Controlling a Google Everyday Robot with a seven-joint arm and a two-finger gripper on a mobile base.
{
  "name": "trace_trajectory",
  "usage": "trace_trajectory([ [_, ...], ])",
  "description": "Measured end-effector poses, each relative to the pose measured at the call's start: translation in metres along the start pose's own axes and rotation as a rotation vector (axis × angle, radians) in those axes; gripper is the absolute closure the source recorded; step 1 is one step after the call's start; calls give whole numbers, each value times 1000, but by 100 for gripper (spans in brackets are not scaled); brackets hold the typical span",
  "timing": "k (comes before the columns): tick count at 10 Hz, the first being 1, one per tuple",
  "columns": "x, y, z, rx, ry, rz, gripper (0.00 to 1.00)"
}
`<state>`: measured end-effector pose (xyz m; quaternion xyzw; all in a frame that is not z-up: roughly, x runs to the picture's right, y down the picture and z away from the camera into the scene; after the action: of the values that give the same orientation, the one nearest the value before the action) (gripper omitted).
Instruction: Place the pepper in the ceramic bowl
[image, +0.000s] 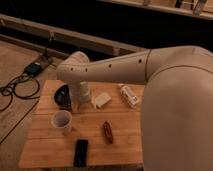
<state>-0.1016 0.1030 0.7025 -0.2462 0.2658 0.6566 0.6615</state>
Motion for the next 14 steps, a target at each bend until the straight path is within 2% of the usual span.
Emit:
trace_trajectory([
  [3, 5, 5, -2, -24, 26, 17, 35],
  [14, 5, 5, -2, -25, 28, 16, 35],
])
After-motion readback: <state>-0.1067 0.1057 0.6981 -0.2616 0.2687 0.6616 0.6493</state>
